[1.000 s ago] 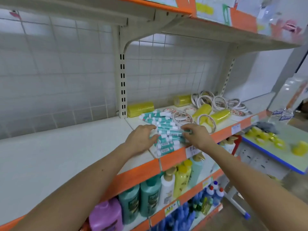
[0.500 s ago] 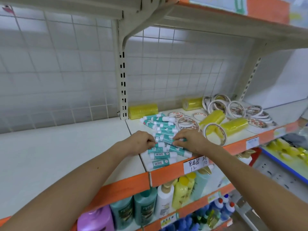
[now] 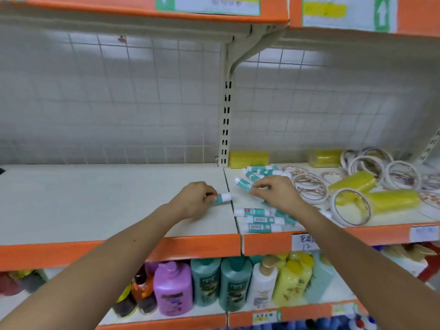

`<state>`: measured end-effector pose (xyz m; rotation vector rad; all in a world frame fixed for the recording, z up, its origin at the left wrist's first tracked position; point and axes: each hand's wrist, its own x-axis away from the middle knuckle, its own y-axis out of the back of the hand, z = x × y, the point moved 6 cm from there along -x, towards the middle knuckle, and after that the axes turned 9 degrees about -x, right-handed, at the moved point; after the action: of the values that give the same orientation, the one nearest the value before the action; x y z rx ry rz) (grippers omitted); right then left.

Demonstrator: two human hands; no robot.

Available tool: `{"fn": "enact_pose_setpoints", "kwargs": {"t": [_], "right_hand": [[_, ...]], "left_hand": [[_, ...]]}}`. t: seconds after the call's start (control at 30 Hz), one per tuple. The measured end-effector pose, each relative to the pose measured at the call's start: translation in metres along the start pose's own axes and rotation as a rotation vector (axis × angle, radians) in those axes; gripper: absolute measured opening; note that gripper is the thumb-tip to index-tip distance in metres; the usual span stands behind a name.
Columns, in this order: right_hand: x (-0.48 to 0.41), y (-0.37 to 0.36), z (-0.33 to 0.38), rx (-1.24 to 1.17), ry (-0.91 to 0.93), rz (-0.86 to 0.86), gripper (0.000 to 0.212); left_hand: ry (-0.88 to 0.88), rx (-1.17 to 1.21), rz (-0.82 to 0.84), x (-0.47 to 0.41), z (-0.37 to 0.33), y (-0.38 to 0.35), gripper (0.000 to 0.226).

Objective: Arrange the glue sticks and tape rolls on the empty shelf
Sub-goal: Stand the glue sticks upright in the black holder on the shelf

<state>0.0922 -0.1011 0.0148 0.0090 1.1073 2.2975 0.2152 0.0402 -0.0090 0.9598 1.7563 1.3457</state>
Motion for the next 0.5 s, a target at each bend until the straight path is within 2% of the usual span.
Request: {"fn": "enact_pose_setpoints", "kwargs": {"t": [0.27, 0.5], "right_hand": [[-0.029, -0.108, 0.116, -0.046, 0.192, 0.152, 0.023], [-0.027, -0.219, 0.253, -0.104, 0.302, 0.226, 0.021]], "left_hand": [[0.260, -0.050, -0.083, 0.112, 0.130, 0.049, 0.027], [0.376, -0.067, -0.166, 0.222, 0.250, 0.099, 0.028]]}}
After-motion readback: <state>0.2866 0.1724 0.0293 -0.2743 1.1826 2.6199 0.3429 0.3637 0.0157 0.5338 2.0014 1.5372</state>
